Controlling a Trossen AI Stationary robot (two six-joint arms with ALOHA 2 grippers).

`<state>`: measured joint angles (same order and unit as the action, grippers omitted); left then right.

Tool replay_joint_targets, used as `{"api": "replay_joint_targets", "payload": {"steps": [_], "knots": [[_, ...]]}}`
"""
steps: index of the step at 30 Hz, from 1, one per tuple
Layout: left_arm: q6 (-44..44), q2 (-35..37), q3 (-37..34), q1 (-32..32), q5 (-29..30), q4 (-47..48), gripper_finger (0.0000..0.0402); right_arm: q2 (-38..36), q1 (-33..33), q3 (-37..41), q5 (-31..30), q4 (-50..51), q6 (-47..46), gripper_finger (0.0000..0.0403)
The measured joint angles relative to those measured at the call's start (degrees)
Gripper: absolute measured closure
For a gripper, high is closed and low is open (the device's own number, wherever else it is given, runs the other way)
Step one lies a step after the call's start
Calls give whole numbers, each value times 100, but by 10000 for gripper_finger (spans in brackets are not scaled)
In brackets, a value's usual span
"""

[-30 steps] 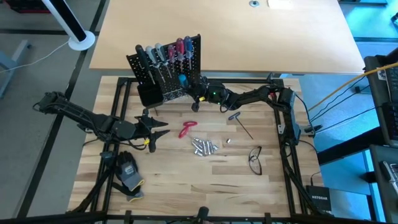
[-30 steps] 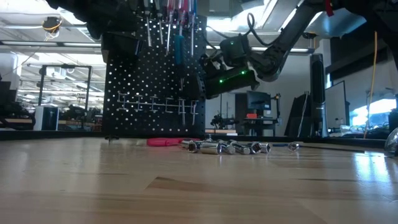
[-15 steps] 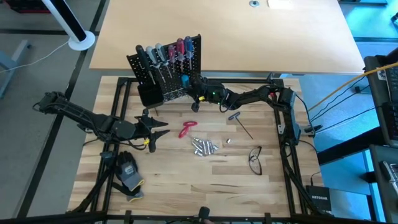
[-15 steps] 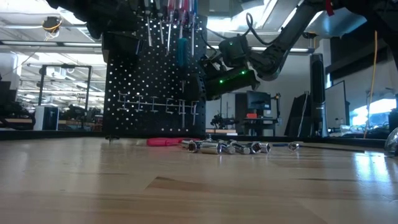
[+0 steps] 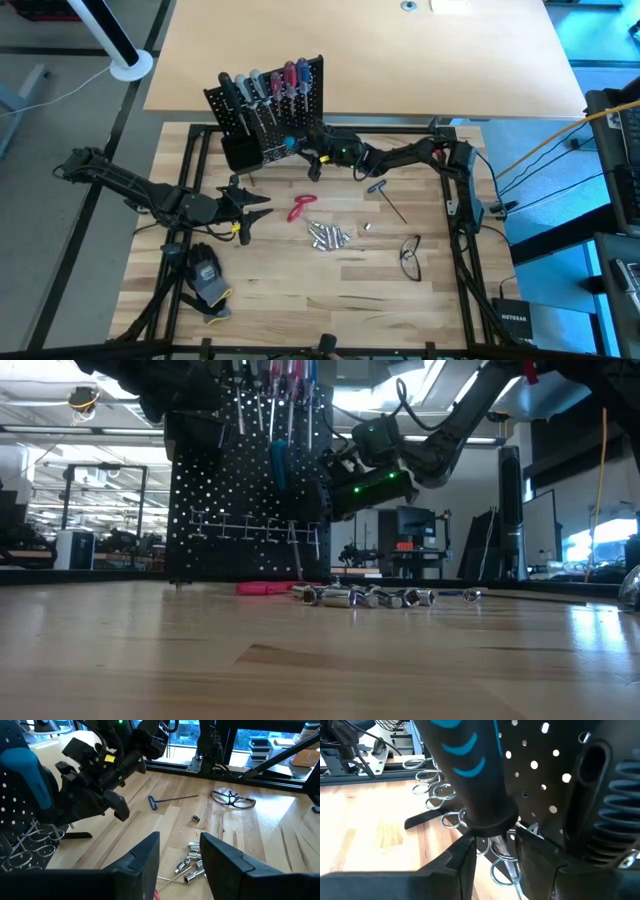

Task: Hang tools onto peg board
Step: Hang the blue screwdriver onto the peg board

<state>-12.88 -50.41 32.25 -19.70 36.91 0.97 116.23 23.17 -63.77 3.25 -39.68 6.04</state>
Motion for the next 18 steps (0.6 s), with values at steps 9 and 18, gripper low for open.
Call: {"api": "replay_joint_targets", "payload": {"steps": [9, 18], "knots": [[34, 0, 0, -2, 0, 11, 272, -60, 9, 5, -3, 104, -243, 265], [131, 0, 0, 0, -2, 16, 272, -154, 9, -13, 243, 476, -442, 265]]}}
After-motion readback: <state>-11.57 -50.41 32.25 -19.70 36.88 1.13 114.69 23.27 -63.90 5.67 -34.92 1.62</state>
